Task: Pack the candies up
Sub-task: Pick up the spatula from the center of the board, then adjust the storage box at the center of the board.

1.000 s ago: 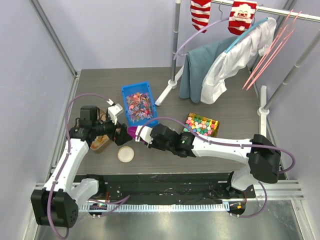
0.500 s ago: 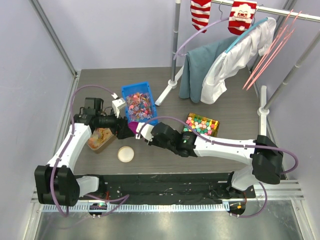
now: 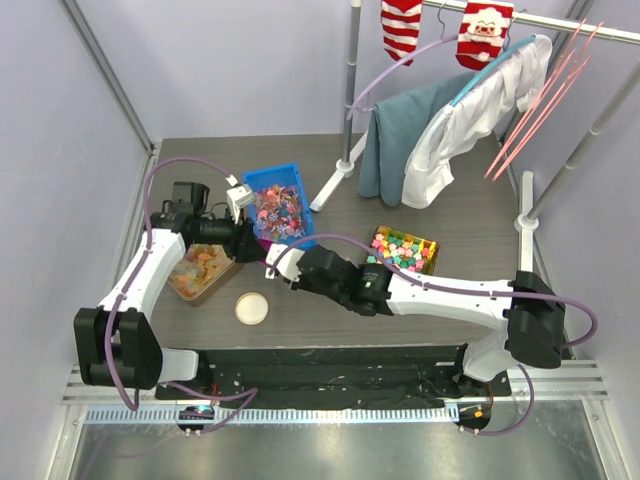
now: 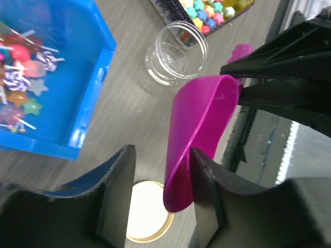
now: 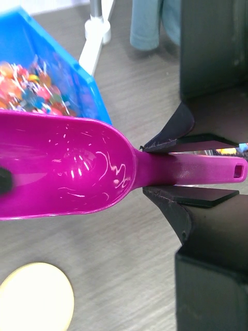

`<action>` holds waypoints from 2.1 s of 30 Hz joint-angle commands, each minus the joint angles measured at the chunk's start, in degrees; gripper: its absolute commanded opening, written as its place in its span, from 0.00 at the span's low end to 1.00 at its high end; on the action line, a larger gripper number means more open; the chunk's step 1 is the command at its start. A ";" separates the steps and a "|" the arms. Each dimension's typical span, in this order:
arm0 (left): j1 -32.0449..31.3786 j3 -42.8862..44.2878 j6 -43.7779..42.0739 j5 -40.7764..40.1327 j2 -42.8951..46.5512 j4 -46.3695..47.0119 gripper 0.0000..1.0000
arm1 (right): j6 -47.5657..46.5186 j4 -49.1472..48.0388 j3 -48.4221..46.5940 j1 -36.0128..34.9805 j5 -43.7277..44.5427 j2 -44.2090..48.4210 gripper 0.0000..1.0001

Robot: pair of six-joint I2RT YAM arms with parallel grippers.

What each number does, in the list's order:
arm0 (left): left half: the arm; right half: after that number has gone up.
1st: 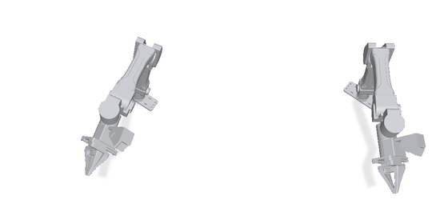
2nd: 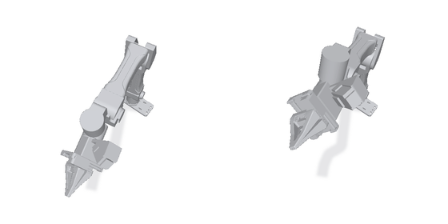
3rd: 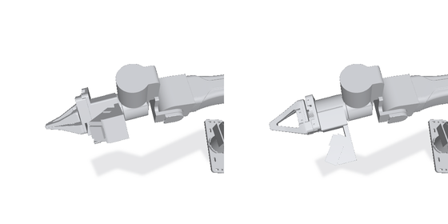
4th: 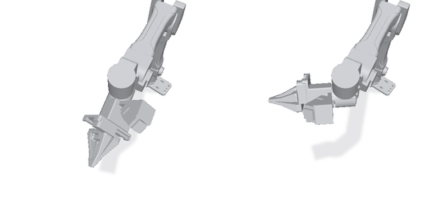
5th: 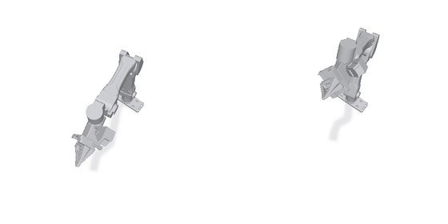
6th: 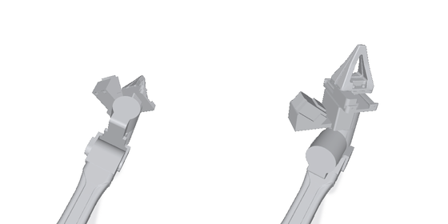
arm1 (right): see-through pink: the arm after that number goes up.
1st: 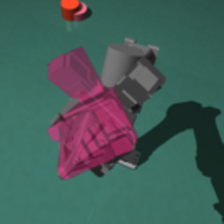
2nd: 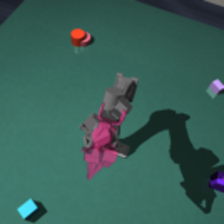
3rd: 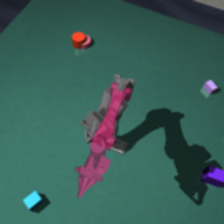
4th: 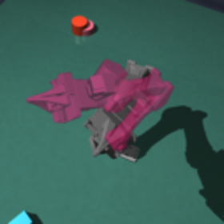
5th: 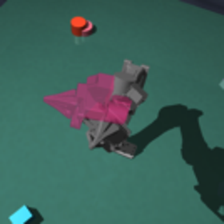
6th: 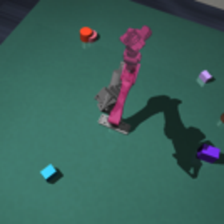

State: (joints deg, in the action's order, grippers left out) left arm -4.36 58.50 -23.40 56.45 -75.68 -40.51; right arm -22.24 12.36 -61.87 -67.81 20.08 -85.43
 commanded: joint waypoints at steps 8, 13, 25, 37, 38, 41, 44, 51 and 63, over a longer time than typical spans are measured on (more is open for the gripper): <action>0.05 1.71 -2.44 4.38 -1.67 -3.44 0.14 | -1.58 -3.39 -3.97 -1.18 3.83 -0.79 0.04; 0.05 0.91 -1.21 4.11 -1.22 -1.59 0.00 | -2.63 -3.40 -3.44 -1.18 3.92 -0.44 0.34; 0.32 -2.42 5.03 -1.69 2.82 6.76 0.00 | -4.31 -3.74 0.07 6.36 2.78 10.63 0.64; 1.20 -2.34 3.27 0.86 5.80 4.48 0.00 | -1.85 -10.51 4.65 18.58 -0.91 4.94 0.13; 1.20 -2.51 3.10 1.29 6.24 4.48 0.00 | -1.41 -10.43 4.74 19.11 -1.52 4.40 0.10; 1.20 -2.69 2.75 1.47 7.39 4.21 0.00 | -0.70 -10.86 6.14 20.70 -4.07 2.64 0.10; 1.20 -2.69 2.48 1.74 7.92 4.04 0.00 | 0.53 -11.13 7.46 22.02 -5.39 0.80 0.09; 1.55 -3.04 1.07 2.79 8.97 3.07 0.00 | 2.29 -9.03 8.61 26.76 -11.28 -3.77 0.07; 2.16 -3.48 1.07 3.41 11.34 3.68 0.00 | 0.45 2.75 5.27 29.66 -13.49 -7.21 0.02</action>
State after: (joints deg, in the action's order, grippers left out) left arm -2.63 55.02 -21.69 57.12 -66.92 -37.56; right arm -21.10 10.02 -53.78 -38.79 7.66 -92.20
